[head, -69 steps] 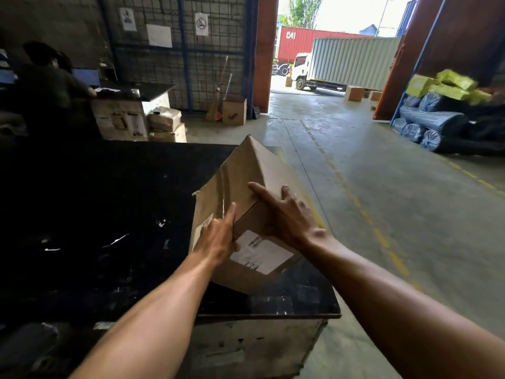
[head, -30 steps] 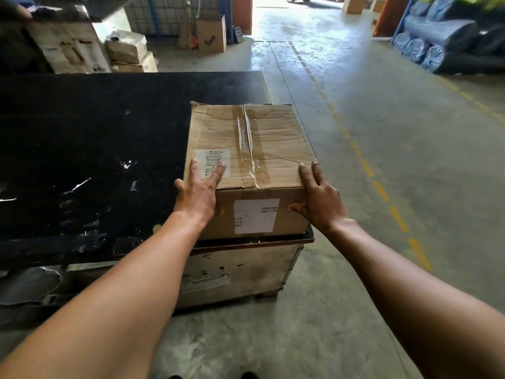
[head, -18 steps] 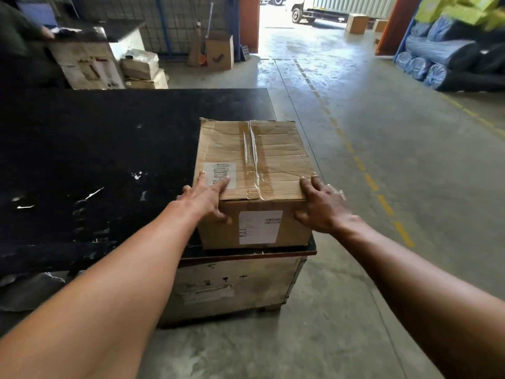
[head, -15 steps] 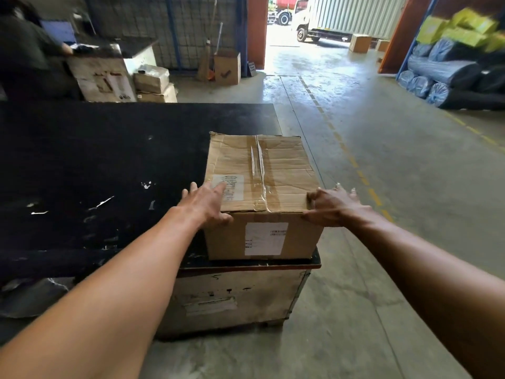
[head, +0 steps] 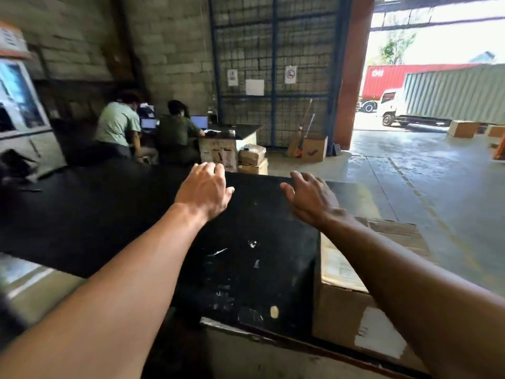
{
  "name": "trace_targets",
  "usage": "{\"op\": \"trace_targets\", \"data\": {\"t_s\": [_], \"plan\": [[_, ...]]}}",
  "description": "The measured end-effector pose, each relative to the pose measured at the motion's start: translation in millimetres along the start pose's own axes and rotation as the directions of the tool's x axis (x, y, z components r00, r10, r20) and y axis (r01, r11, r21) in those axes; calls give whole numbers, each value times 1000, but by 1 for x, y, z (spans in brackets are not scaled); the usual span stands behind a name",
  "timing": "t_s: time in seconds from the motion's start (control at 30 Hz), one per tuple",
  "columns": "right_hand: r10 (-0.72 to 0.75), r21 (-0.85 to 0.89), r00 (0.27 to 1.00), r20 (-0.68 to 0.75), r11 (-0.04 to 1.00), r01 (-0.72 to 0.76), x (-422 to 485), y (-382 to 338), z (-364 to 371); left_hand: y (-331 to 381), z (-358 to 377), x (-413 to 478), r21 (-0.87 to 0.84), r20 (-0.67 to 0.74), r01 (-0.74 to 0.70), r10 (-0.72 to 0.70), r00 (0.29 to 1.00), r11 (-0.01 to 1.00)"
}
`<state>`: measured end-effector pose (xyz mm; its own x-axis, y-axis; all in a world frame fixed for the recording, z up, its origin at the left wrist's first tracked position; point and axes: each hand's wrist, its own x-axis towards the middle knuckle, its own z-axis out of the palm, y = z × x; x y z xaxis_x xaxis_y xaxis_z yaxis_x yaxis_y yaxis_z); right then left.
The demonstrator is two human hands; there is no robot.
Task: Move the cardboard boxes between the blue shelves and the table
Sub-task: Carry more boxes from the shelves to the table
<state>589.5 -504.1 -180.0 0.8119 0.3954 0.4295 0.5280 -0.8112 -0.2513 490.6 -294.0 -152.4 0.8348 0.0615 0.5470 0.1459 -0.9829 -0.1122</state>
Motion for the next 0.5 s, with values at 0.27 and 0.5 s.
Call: {"op": "trace_targets", "data": {"t_s": [0.27,0.5], "plan": [[-323,137,945,-53,935,328,70,-207,32,-160,-72,-58,190,-57,338,-333,941,922],[-695,288,717,-52,677,677,76,-381,48,-256,-130,-135,470,-144,582,-593,792,664]]}}
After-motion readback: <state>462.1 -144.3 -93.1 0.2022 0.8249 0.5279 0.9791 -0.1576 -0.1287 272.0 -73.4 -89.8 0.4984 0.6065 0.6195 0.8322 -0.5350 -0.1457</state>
